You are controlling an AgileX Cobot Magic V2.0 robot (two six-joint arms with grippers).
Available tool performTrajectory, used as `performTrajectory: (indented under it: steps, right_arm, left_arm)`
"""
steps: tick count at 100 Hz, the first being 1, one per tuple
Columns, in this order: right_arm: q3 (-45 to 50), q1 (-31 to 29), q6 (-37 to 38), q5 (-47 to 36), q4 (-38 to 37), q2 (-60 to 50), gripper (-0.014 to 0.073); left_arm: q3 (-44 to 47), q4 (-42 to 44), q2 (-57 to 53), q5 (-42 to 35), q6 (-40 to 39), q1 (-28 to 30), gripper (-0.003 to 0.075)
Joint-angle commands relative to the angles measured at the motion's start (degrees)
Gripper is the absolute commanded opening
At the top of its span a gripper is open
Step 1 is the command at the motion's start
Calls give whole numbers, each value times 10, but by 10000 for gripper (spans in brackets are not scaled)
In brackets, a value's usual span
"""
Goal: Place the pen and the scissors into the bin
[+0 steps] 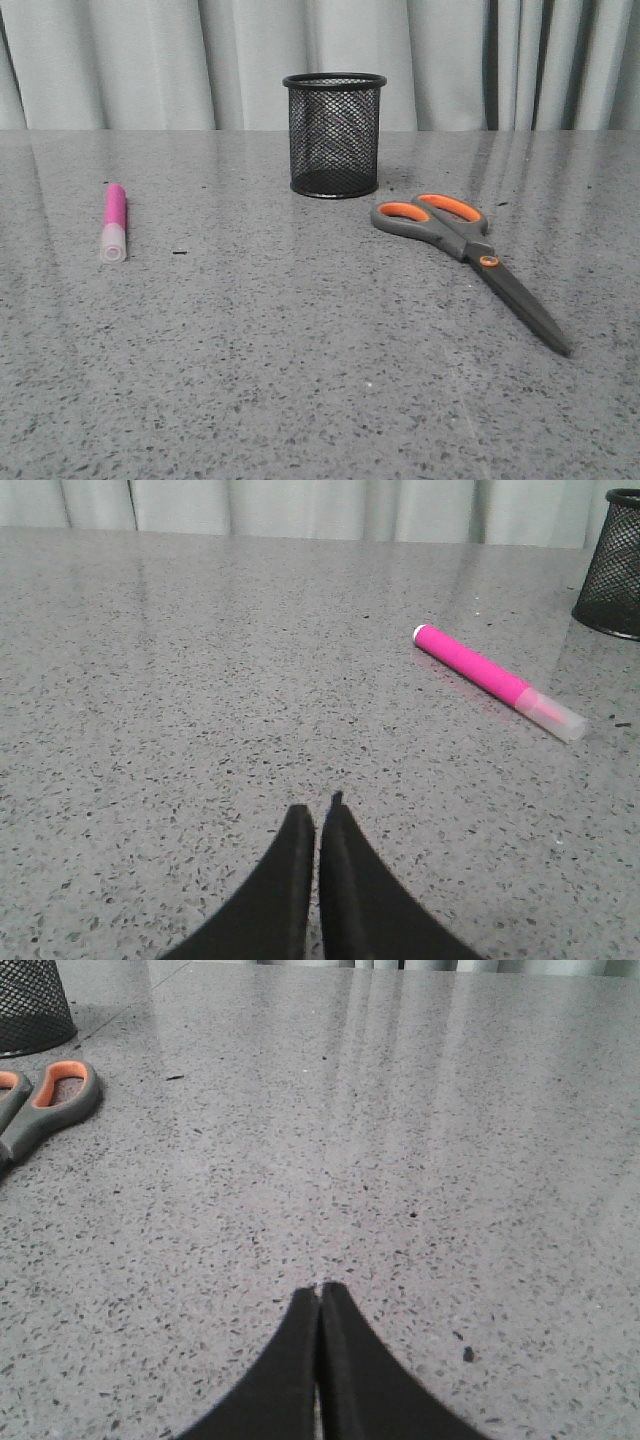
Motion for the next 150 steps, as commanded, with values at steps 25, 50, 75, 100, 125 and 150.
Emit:
performTrajectory:
  steps: [25,50,75,100,125,150]
  right_arm:
    - [5,-5,-4,-13,1,-14,-65]
    - [5,-5,-4,-13,1,-14,-65]
    - [5,-5,-4,-13,1,-14,-65]
    - [5,-5,-4,-187,-13,-14,-65]
    - [5,-5,59,-352,181,-14,-65]
    - [0,-5,119,-311,336,-14,-65]
  left_arm:
    - [14,-4,-17,-39,-1,1,-20]
    - [14,-4,-17,-39,-1,1,-20]
    - [14,-4,-17,-39,-1,1,-20]
    - [14,-18,-17,-50,-4,1,-20]
    - [14,-466,-17,-128,-19,0,-20]
    - [11,-616,-17,-127,-19,-1,-19]
